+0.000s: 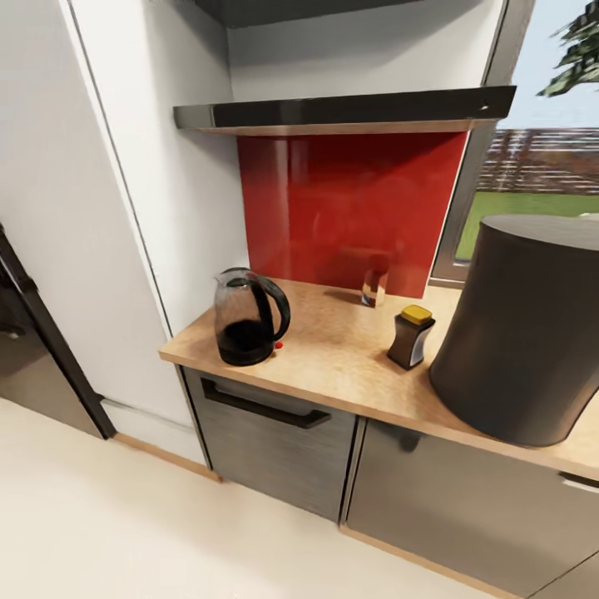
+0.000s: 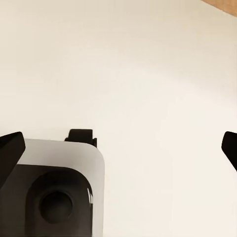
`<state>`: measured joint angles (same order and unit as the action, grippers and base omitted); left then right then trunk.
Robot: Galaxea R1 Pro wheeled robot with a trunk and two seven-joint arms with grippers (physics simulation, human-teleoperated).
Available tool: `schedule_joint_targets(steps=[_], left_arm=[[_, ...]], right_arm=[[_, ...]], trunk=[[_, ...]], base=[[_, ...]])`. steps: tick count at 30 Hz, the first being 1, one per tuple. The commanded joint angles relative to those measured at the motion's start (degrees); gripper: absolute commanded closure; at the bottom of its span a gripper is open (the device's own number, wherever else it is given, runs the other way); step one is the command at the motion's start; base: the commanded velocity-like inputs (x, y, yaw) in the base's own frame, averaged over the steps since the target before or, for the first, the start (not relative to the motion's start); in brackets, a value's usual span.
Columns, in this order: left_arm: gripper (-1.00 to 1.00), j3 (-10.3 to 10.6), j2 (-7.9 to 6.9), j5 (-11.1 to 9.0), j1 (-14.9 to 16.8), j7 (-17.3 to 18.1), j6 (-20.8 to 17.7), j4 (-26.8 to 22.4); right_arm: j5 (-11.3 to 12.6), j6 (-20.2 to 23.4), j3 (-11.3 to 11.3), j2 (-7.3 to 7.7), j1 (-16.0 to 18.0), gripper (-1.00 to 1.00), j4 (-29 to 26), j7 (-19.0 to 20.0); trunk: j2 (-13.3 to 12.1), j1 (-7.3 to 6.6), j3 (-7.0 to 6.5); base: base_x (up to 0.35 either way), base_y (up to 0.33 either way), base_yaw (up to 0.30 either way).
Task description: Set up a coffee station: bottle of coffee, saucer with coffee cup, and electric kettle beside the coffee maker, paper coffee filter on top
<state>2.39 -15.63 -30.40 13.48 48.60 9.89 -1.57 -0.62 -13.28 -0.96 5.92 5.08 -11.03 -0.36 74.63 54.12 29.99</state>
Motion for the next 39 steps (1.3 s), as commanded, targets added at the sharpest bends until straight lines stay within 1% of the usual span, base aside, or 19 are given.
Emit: schedule_joint_targets(steps=[1,39], left_arm=[[-1.0,0.26,-0.01,-0.09,0.06,0.09,0.4,0.08],[-1.0,0.25,-0.01,-0.09,0.06,0.01,0.4,0.08]], right_arm=[[-0.07,-0.17,-0.09,-0.02,0.02,-1.0,0.03,-0.05],[-0.08,-0.16,-0.09,-0.17,0.02,-1.0,0.04,-0.08]], trunk=[[0.03,0.0,0.05],[0.03,0.0,0.05]], base=[[0.0,0.0,0.273],[0.0,0.0,0.273]])
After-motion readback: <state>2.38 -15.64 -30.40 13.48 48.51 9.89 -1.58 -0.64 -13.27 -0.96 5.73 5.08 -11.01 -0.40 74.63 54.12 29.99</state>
